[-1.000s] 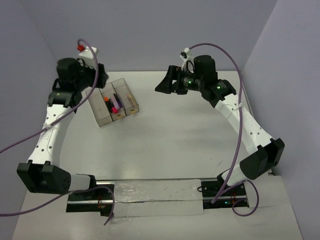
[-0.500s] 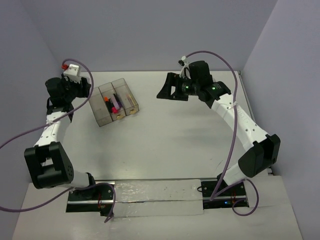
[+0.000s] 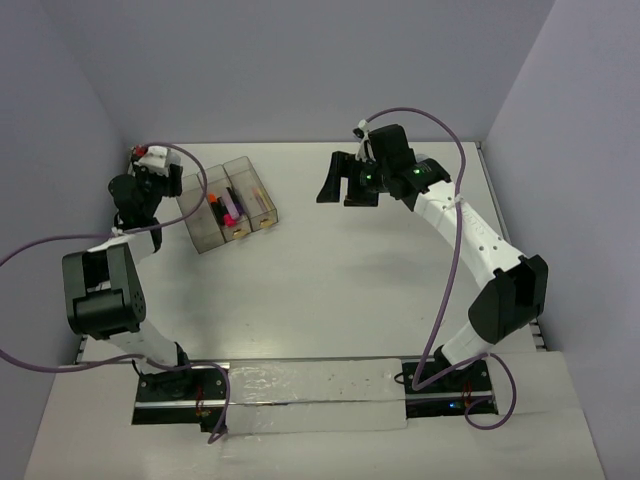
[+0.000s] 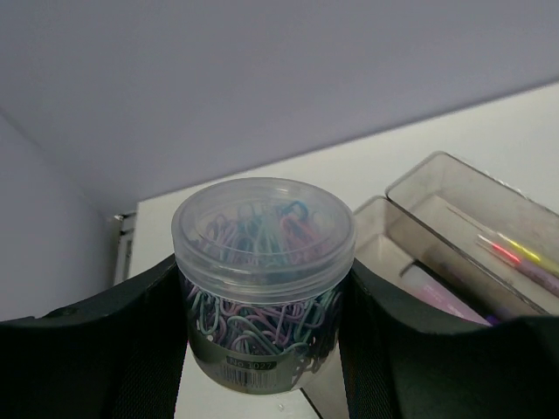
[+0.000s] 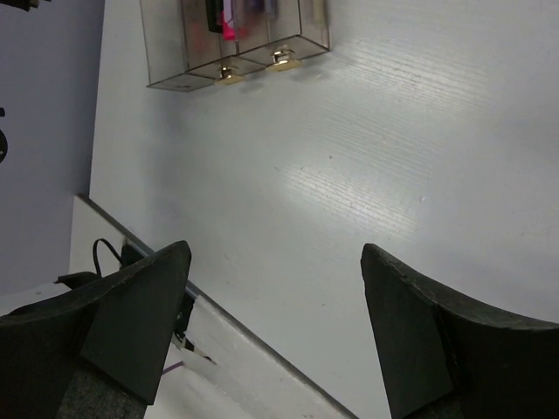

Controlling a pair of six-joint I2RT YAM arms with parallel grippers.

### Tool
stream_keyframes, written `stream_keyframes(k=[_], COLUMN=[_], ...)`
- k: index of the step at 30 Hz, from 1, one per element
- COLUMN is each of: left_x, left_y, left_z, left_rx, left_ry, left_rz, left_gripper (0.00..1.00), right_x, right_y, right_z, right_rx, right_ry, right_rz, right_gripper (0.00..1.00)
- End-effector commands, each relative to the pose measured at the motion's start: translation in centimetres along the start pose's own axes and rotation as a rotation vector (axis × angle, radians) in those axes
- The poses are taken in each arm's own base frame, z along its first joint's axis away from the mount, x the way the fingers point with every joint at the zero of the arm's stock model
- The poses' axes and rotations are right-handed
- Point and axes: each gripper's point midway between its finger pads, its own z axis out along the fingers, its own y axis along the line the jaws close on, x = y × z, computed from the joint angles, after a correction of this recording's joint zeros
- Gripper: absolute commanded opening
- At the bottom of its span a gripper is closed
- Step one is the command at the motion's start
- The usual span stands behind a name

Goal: Sort the stationery into containers
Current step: Place the stationery in the storage box.

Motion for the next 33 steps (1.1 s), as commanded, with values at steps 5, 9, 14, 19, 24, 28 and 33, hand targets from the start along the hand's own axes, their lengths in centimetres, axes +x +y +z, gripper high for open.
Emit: stream_keyframes(k=[5, 9, 14, 19, 24, 28, 33], left_x=[-13.2, -10.3, -4.2, -0.7, 1.4, 5.3, 7.4], left_y=[1.8, -1.7, -2.9, -2.9, -2.2, -1.5, -0.7], left_z=[0.3, 0.6, 1.8, 2.4, 2.5, 2.8, 4.0], left_rx=[-0.104, -0.082, -0.138, -0.195, -0.238, -0.307, -0.334], left_ry=[-0.27, -0.206, -0.066, 0.0, 0.034, 0.118, 0.175], left_rz=[-0.265, -0.316, -0.405, -0.4, -0.33, -0.3, -0.323], left_gripper=[0.0, 0.0, 0.0, 0.0, 0.0, 0.0, 0.0], right_x=[-2.8, -2.3, -1.5, -1.2, -0.7, -0.7, -0.8], right_y=[2.0, 2.7, 2.2, 1.9, 1.2, 1.1, 1.0], right_z=[-2.0, -2.3, -3.1, -3.9, -4.0, -4.0, -4.3], right_rx=[-0.036, -0.074, -0.058, -0.035, -0.018, -0.018, -0.013], right_ry=[-0.093, -0.093, -0.093, -0.108, -0.103, -0.102, -0.104], right_rz=[-0.031, -0.021, -0.035, -0.054, -0.06, -0.058, -0.067], right_gripper=[0.86, 0.86, 0.86, 0.86, 0.86, 0.87, 0.87])
